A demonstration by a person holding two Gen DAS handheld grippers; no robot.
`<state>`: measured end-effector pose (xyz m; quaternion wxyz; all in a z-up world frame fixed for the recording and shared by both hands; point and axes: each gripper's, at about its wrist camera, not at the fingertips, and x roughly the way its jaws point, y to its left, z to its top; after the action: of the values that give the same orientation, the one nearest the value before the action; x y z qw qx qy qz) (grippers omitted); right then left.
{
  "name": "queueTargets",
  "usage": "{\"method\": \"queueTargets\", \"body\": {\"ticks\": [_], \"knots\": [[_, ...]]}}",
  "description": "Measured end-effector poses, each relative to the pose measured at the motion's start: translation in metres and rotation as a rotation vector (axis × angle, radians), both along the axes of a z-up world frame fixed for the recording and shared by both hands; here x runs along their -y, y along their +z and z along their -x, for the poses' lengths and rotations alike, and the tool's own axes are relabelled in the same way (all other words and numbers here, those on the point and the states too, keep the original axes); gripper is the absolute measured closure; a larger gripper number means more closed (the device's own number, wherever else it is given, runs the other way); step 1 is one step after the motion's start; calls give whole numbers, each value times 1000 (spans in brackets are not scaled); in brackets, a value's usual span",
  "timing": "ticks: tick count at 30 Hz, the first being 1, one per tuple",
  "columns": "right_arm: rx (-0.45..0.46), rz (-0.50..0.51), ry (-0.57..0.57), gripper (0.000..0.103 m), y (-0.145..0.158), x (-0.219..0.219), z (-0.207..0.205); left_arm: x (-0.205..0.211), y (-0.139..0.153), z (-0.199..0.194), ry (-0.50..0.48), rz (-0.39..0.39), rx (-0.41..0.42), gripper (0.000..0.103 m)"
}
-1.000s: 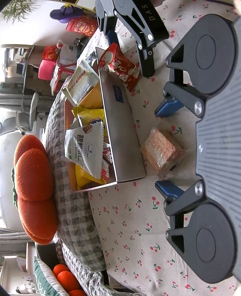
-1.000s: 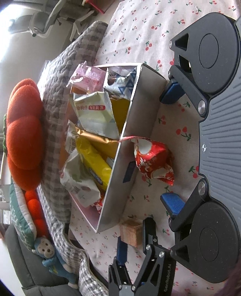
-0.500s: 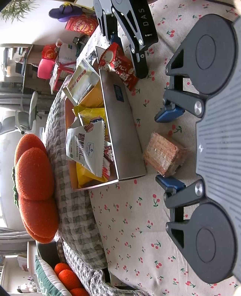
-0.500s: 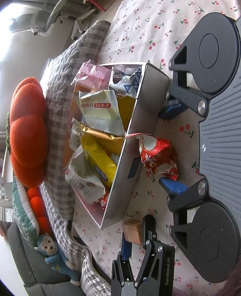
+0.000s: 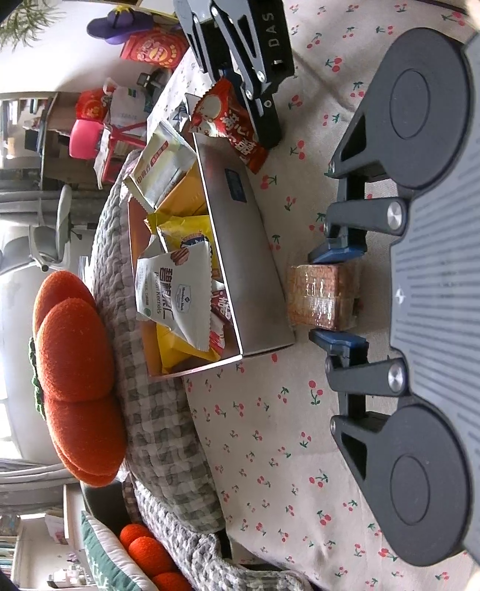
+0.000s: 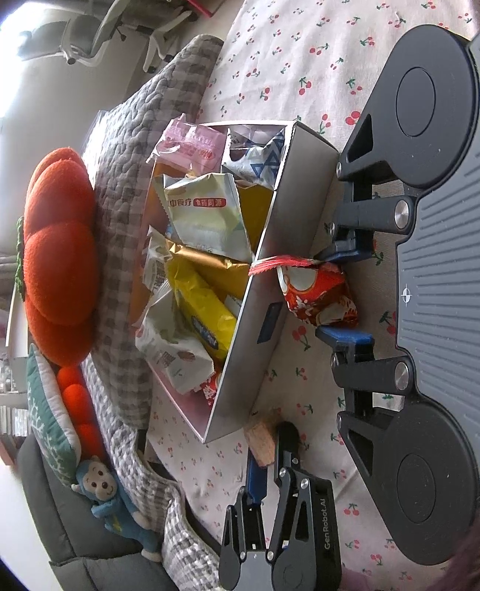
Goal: Organize snacks
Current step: 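Carry the cake and red packet into the box and open both tools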
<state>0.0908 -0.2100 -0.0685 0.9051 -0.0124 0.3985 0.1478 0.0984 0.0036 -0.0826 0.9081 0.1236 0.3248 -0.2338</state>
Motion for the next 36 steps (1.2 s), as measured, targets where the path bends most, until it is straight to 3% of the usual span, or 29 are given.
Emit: {"method": "queueTargets", "body": {"ticks": [22, 32, 36], "knots": [[36, -36, 10, 71, 31, 11, 24, -7, 37, 18, 14, 41, 55, 70], [86, -77, -62, 71, 57, 24, 11, 20, 64, 8, 40, 94, 93, 70], [107, -94, -92, 71, 64, 33, 0, 36, 65, -3, 53, 81, 101, 70]]}}
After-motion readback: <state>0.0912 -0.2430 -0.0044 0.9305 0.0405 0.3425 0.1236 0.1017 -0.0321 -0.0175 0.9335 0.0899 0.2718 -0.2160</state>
